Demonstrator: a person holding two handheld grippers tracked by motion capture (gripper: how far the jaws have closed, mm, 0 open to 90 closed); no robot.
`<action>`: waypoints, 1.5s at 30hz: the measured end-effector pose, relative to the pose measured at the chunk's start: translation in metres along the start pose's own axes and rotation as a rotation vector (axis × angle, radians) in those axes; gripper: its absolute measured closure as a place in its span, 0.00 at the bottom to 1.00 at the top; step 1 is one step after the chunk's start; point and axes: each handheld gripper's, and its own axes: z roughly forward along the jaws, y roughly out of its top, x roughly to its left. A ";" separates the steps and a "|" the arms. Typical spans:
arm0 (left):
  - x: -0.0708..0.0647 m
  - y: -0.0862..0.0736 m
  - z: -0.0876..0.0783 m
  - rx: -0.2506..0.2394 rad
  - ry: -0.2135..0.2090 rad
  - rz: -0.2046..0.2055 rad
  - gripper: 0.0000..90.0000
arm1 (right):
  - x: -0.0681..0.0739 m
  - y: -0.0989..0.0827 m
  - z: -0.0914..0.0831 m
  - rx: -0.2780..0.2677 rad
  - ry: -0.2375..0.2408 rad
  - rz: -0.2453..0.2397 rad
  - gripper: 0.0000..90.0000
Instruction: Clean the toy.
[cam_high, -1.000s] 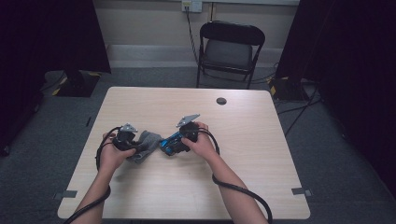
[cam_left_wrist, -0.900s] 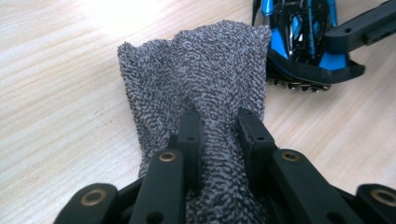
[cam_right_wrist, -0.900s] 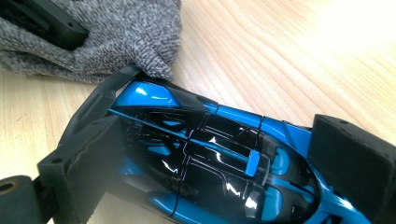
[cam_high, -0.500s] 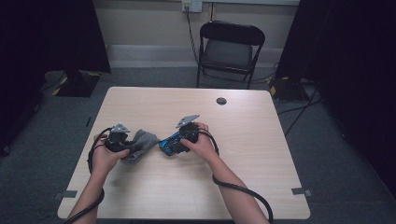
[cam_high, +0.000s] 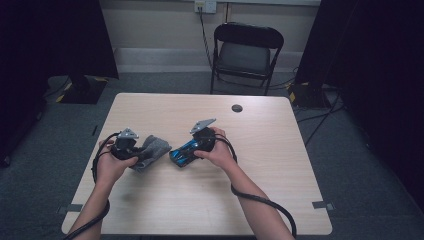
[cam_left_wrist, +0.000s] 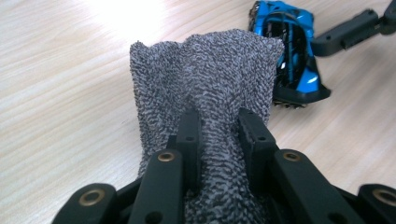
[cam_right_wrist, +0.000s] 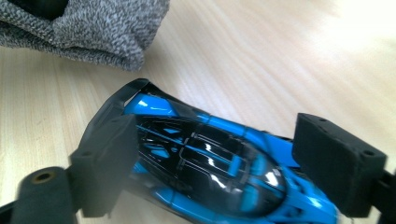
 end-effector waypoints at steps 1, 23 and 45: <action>-0.002 0.003 -0.001 0.001 -0.004 0.005 0.81 | -0.001 0.001 -0.004 0.001 0.000 -0.002 0.16; -0.075 0.064 0.015 -0.060 -0.152 0.118 0.80 | -0.035 -0.025 -0.110 -0.092 -0.067 0.045 0.17; -0.154 0.072 0.100 0.001 -0.304 0.223 0.79 | -0.066 -0.083 -0.162 -0.125 -0.135 0.118 0.18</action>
